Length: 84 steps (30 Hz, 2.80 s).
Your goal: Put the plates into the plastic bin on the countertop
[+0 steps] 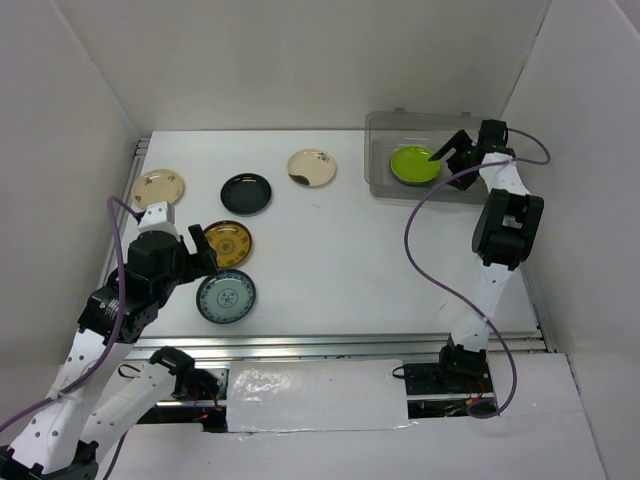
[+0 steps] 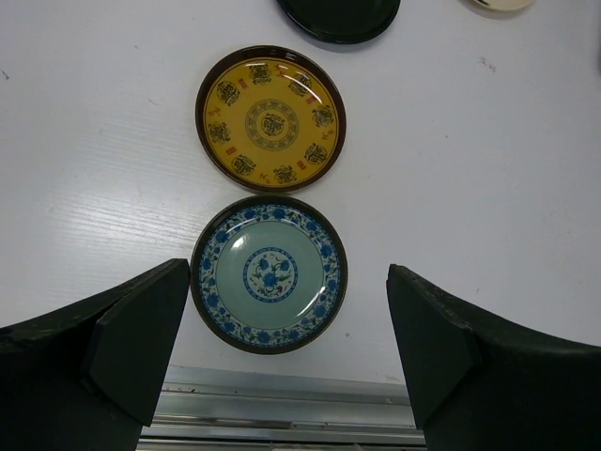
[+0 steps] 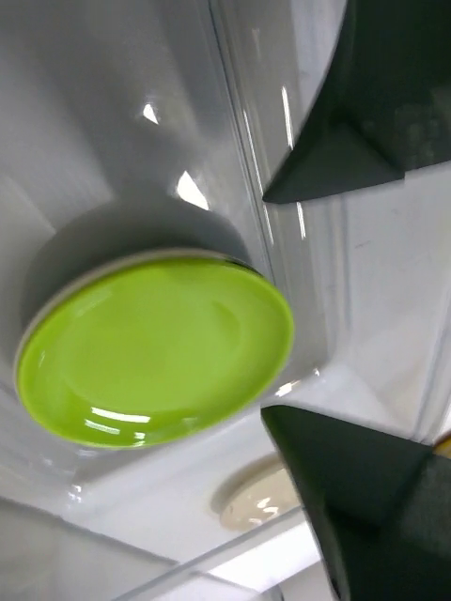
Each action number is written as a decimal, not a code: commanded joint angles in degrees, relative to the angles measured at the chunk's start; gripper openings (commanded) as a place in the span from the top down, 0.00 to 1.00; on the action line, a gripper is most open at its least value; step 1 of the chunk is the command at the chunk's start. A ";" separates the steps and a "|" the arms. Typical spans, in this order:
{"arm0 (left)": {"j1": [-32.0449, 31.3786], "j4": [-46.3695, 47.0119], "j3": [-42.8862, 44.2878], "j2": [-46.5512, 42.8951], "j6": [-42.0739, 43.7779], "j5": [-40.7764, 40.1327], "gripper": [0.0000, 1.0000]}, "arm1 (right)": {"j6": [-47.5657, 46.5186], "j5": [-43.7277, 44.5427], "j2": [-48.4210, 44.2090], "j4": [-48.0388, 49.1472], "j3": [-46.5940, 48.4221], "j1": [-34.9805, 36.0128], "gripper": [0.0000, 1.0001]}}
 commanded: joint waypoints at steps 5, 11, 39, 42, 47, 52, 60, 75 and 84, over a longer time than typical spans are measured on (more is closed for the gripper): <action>0.24 1.75 0.40 -0.33 -0.64 -2.16 0.01 | -6.05 9.68 -22.16 -1.58 -10.03 9.16 0.00; 0.25 -0.62 1.02 -1.74 -3.20 -6.56 0.01 | -4.14 15.74 -41.86 15.46 -38.87 33.42 0.00; 0.25 -0.45 0.67 -4.38 -3.37 -6.83 0.01 | 21.09 -7.01 -7.96 45.54 -41.27 67.19 0.55; 0.25 -0.36 0.67 -4.47 -3.28 -6.65 0.01 | 22.06 -6.75 -6.37 44.76 -39.51 67.28 0.67; 0.25 -0.18 0.67 -4.55 -3.20 -6.56 0.01 | 22.06 -6.39 -8.65 44.14 -41.51 67.19 1.00; 0.25 -0.18 0.67 -5.43 -3.02 -6.39 0.01 | 18.38 -14.01 -26.96 45.64 -55.38 61.51 1.00; 0.24 -0.01 0.49 -6.84 -3.11 -6.56 0.01 | 2.12 0.19 -40.51 6.93 -35.89 29.26 1.00; 0.25 0.96 0.14 -7.01 -1.88 -4.37 0.01 | 2.64 1.35 -3.75 -12.28 16.38 1.19 1.00; 0.25 1.40 -0.04 -6.84 -1.44 -3.84 0.01 | 3.43 -5.69 4.71 -12.38 21.67 0.22 0.89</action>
